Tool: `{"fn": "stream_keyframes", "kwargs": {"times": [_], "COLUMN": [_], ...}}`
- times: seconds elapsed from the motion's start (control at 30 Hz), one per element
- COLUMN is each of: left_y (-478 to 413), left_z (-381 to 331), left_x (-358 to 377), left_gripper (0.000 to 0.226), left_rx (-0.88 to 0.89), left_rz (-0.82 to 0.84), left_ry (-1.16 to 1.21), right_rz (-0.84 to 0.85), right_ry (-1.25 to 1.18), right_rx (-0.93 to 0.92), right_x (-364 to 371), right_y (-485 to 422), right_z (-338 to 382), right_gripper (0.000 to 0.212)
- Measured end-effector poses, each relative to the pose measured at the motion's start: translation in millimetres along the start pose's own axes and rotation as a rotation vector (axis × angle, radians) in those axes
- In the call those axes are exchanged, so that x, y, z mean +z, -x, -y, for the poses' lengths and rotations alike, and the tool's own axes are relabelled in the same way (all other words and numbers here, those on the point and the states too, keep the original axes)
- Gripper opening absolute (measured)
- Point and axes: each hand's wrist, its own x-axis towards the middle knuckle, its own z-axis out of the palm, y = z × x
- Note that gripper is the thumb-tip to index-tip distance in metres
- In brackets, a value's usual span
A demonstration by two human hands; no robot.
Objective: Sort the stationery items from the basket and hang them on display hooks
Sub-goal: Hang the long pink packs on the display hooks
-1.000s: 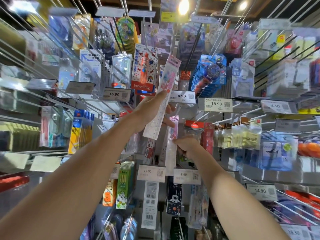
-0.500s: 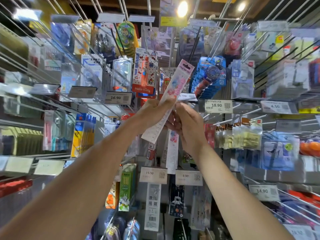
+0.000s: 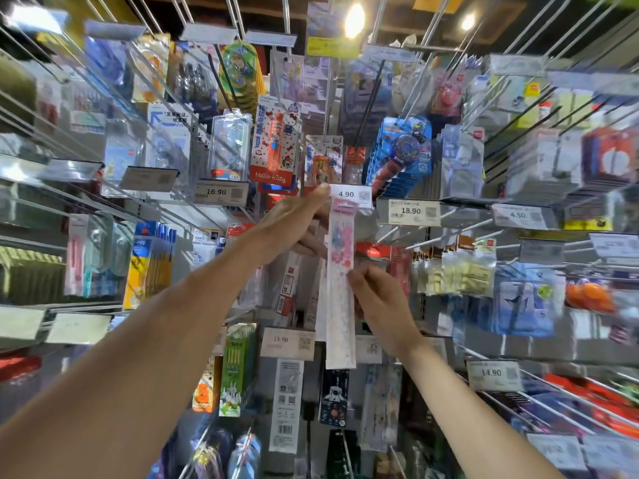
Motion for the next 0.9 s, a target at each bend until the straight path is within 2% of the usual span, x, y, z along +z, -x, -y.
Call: {"fn": "stream_keyframes", "kwargs": {"times": [0.13,0.23,0.4,0.53,0.67,0.77,0.9], "left_y": [1.6,0.7,-0.6,-2.4,-1.7,-1.5,-0.4], "left_z": [-0.5,0.9,-0.2,1.0,1.9,1.8,-0.1], "left_x": [2.8,3.4,1.4,0.8,-0.4,-0.5,-0.5], "left_gripper": [0.048,0.048,0.023,0.028,0.031,0.023,0.013], "left_rx": [0.018,0.005,-0.007,-0.028,-0.026,-0.020,-0.020], "left_rz": [-0.012,-0.032,-0.047,-0.052,-0.044,-0.044,-0.049], "left_ry": [0.024,0.058,0.129,0.126,0.113,0.108,0.099], "right_rz": [-0.014,-0.035,-0.085,-0.093,-0.113,-0.145,-0.150], "right_ry": [0.163,0.192,0.261,0.290,0.228,0.198,0.176], "right_rx": [0.008,0.061,0.108,0.149,0.128,0.124,0.283], "right_x": [-1.8,1.0,7.1,11.9,13.5,14.1,12.3], "right_y": [6.2,7.3,-4.4,-12.7,-13.1,-12.2,-18.7], "right_z": [-4.5,-5.1,-4.3,-2.9,-2.7,-4.2,-12.2], "right_gripper": [0.033,0.032,0.031,0.032,0.031,0.029,0.035]}}
